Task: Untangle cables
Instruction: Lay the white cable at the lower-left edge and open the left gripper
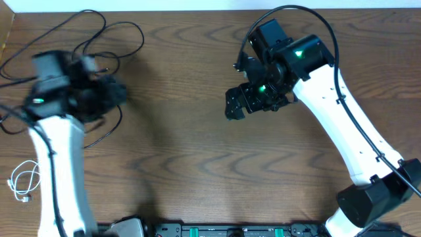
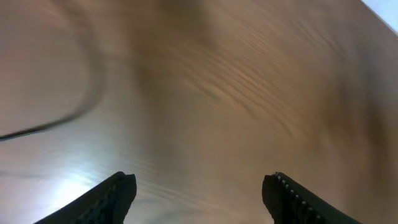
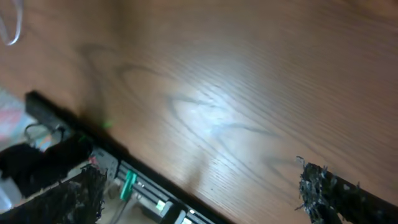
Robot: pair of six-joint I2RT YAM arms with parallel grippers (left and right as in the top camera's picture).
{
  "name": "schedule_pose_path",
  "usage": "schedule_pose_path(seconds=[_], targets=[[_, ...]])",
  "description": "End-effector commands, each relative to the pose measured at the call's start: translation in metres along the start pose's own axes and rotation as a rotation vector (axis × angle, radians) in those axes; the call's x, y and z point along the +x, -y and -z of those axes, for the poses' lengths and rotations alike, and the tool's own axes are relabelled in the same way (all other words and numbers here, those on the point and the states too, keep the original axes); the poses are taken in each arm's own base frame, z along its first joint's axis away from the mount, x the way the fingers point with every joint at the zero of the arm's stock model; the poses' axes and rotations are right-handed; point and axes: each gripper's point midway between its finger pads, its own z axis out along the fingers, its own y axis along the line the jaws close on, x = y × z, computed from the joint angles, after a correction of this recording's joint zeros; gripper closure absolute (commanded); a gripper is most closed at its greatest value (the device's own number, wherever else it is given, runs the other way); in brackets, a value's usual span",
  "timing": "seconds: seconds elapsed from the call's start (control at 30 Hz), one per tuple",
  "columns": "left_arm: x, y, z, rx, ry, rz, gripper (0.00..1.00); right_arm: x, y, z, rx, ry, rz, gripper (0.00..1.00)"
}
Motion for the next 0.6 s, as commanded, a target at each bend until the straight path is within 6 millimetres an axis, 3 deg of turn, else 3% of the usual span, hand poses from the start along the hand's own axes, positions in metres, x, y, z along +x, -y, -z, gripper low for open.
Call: schedule_pose_path(seconds=[0.0,0.1,0.2,0.3,0.43,0.57], targets=[[0.022,0.058,0.026,0.112,0.029,-0.186,0.30,0.006,-0.002,0.043,0.035,0.132,-0.041,0.03],[0.041,0.087,0.046,0.168,0.058,-0.287,0.29,0.017,0.003,0.076,0.095,0.237,-0.076,0.01],[0.062,0.097,0.070,0.172,0.093,-0.353,0.27,0.039,0.015,0.114,0.174,0.344,-0.136,0.01],[0.086,0.100,0.086,0.197,0.082,-0.397,0.26,0.066,0.013,0.139,0.184,0.403,-0.130,0.01],[0.105,0.099,0.101,0.222,0.085,-0.430,0.26,0.088,0.013,0.151,0.188,0.447,-0.137,0.01],[0.113,0.097,0.126,0.258,0.157,-0.447,0.26,0.105,0.025,0.155,0.240,0.495,-0.200,0.01]])
